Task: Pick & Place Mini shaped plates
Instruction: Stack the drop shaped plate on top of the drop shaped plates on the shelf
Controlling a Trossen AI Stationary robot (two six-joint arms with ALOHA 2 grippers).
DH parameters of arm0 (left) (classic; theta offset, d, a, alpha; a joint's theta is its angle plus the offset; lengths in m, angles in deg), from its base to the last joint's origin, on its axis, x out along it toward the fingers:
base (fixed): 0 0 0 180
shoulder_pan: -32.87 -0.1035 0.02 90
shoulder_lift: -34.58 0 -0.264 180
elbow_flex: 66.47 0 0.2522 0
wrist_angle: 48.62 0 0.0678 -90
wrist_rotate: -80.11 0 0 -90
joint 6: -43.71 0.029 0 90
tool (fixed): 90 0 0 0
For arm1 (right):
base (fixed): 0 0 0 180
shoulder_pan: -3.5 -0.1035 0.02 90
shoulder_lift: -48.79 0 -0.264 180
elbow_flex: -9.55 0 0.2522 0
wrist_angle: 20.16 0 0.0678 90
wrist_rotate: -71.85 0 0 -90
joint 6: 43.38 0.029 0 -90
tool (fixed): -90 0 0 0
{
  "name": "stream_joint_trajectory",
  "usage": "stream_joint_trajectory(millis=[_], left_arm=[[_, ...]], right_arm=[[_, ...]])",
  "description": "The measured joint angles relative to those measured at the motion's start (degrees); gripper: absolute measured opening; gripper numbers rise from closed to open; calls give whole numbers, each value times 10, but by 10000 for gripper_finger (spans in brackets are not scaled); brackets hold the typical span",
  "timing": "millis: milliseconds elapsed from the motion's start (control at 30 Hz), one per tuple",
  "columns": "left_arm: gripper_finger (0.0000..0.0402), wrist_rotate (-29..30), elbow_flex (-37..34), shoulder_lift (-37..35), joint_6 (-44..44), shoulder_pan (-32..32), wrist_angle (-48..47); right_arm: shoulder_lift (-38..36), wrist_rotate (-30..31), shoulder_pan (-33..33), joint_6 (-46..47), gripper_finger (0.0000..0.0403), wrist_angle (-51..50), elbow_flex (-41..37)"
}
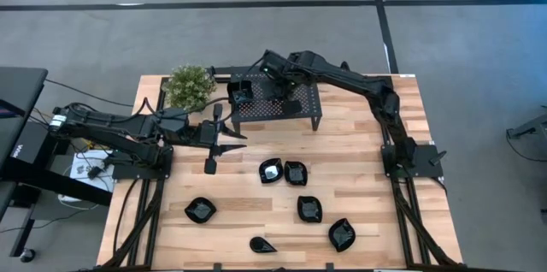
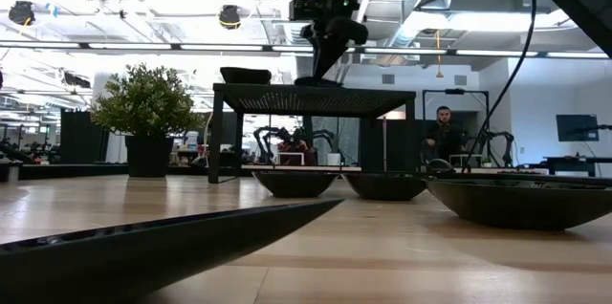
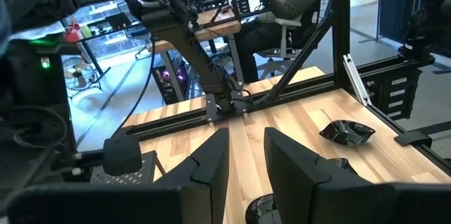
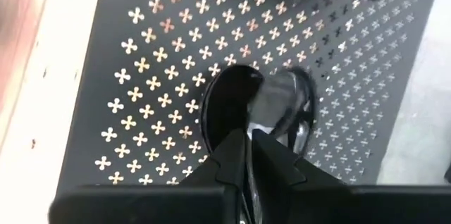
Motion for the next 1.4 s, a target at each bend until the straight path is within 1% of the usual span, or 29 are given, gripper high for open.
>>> stream_joint_trajectory(millis=[267, 500, 567, 633, 733, 800, 833, 867, 933, 967, 1033, 1133, 1167, 1233, 1300, 1333, 1400], left_arm=[[92, 0, 0, 0, 0, 0, 16], [92, 0, 0, 0, -7, 0, 15], [92, 0, 0, 0, -2, -1, 13], [92, -1, 0, 0, -2, -6, 8], [92, 0, 0, 3, -2, -16, -8], [92, 0, 0, 14, -2, -26, -10], [92, 0, 0, 21, -2, -30, -9], [92, 0, 0, 30, -2, -34, -5], [92, 0, 0, 50, -2, -41, -1], [92, 0, 0, 59, -2, -44, 0], [92, 0, 0, 72, -2, -44, 3], [92, 0, 0, 77, -7, -40, 1], [92, 0, 0, 75, -7, -38, 3], [92, 0, 0, 70, -11, -34, 2], [92, -1, 0, 69, -25, -31, 2], [92, -5, 0, 69, -33, -28, -5], [92, -19, 0, 71, -51, -24, -26]], right_arm=[[9, 8, 0, 7, 35, -4, -1], [4, 15, -15, 24, 57, -18, 0], [4, 34, -24, 39, 63, -30, 0], [4, 68, -36, 72, 67, -49, 0], [4, 124, -64, 123, 68, -132, 19], [3, 139, -88, 155, 68, -187, 46], [1, 140, -101, 174, 67, -192, 56], [-8, 139, -114, 192, 66, -185, 60], [-38, 118, -139, 207, 66, -191, 59], [-59, 113, -152, 212, 66, -191, 62], [-116, 105, -175, 253, 66, -190, 54], [-194, 66, -207, 317, 66, -182, 21], [-217, 52, -219, 344, 66, -180, 0], [-264, 43, -246, 403, 66, -151, -62], [-319, 59, -282, 441, 66, -92, -156], [-345, 68, -300, 458, 66, -54, -211], [-392, 68, -336, 485, 65, 39, -331]])
